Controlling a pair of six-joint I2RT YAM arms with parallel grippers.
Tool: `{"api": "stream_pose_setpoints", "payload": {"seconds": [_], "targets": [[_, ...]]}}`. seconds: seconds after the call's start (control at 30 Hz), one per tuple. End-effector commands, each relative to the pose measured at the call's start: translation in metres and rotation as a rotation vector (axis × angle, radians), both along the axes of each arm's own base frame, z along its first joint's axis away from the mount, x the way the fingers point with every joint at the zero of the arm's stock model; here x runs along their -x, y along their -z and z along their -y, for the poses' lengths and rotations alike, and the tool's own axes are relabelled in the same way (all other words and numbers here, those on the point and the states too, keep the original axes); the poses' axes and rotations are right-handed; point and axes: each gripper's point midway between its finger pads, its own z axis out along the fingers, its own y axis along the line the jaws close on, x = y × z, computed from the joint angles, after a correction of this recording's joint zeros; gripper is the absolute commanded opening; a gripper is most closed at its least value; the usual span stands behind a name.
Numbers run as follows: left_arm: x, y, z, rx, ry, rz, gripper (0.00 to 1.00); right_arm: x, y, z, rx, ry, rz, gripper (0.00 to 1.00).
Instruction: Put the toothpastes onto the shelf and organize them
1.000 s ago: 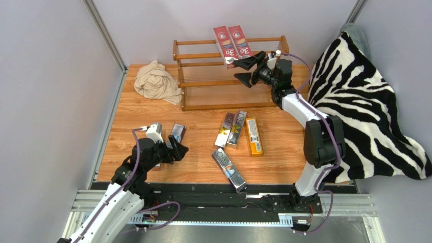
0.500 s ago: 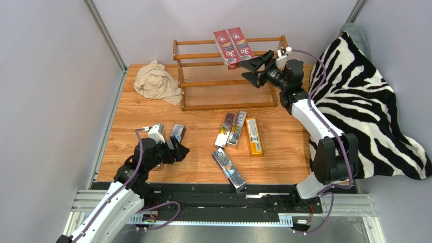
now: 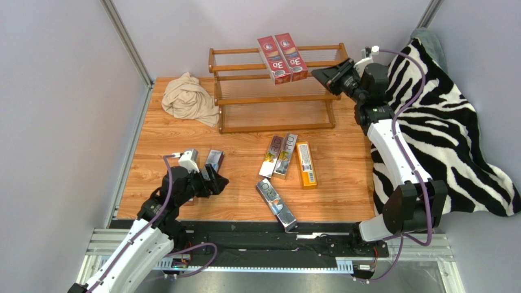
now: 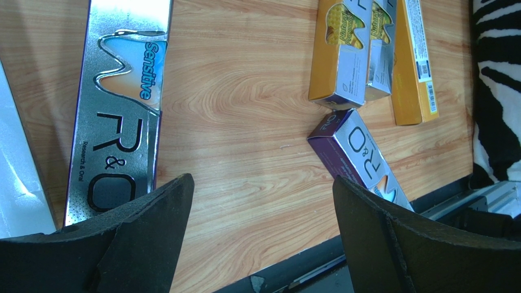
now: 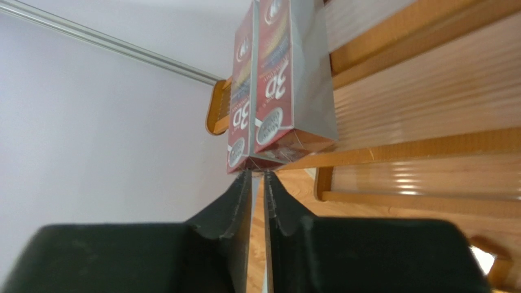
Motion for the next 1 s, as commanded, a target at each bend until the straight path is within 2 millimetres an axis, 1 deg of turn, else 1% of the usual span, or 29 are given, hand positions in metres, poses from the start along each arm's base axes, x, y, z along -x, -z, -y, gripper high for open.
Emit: {"api": "stream_pose_setpoints", "payload": {"seconds": [0.0, 0.03, 0.07, 0.1, 0.13, 0.17, 0.2, 0.27, 0.3, 0.33, 0.4, 0.43, 0.5, 0.53, 0.6, 0.63, 0.7, 0.97], "targets": [[-0.004, -0.005, 0.005, 0.019, 0.016, 0.040, 0.93, -0.022, -0.022, 0.018, 0.105, 0.088, 0.055, 0.10], [-0.005, -0.004, 0.005, 0.020, 0.019, 0.038, 0.93, -0.028, -0.021, 0.021, 0.114, 0.096, 0.051, 0.06], [-0.004, -0.004, 0.006, 0.024, 0.023, 0.037, 0.93, -0.039, -0.016, 0.021, 0.116, 0.099, 0.034, 0.05], [-0.004, -0.004, 0.006, 0.022, 0.024, 0.036, 0.93, -0.045, -0.015, 0.025, 0.119, 0.107, 0.028, 0.05], [-0.004, -0.004, 0.006, 0.021, 0.026, 0.035, 0.93, -0.050, -0.014, 0.026, 0.122, 0.111, 0.025, 0.02], [-0.003, -0.005, 0.006, 0.021, 0.026, 0.035, 0.93, -0.055, -0.019, 0.027, 0.127, 0.114, 0.027, 0.00], [-0.002, -0.004, 0.006, 0.019, 0.026, 0.030, 0.93, -0.066, -0.008, 0.030, 0.134, 0.119, -0.001, 0.00], [-0.001, -0.007, 0.006, 0.029, 0.027, 0.032, 0.93, -0.075, -0.001, 0.032, 0.154, 0.123, -0.027, 0.00], [0.000, -0.010, 0.008, 0.041, 0.033, 0.038, 0.94, -0.083, 0.001, 0.033, 0.159, 0.125, -0.031, 0.00], [0.001, -0.019, 0.011, 0.060, 0.048, 0.054, 0.93, -0.086, 0.004, 0.033, 0.160, 0.124, -0.040, 0.00], [0.002, -0.030, 0.012, 0.072, 0.061, 0.076, 0.94, -0.093, 0.010, 0.033, 0.166, 0.124, -0.053, 0.00], [0.001, -0.042, 0.012, 0.077, 0.063, 0.102, 0.94, -0.095, 0.012, 0.033, 0.166, 0.124, -0.060, 0.00], [0.002, -0.051, 0.011, 0.081, 0.062, 0.116, 0.94, -0.096, 0.014, 0.031, 0.157, 0.119, -0.063, 0.00], [0.002, -0.058, 0.012, 0.087, 0.064, 0.129, 0.94, -0.097, 0.019, 0.032, 0.153, 0.119, -0.069, 0.00], [0.003, -0.062, 0.012, 0.089, 0.069, 0.131, 0.94, -0.097, 0.019, 0.032, 0.150, 0.115, -0.065, 0.00], [0.003, -0.066, 0.012, 0.092, 0.070, 0.138, 0.94, -0.097, 0.023, 0.030, 0.150, 0.110, -0.073, 0.00], [0.004, -0.068, 0.013, 0.097, 0.072, 0.138, 0.94, -0.094, 0.021, 0.026, 0.133, 0.087, -0.069, 0.00], [0.003, -0.065, 0.012, 0.095, 0.065, 0.134, 0.94, -0.089, 0.030, 0.007, 0.126, 0.028, -0.079, 0.00]]}}
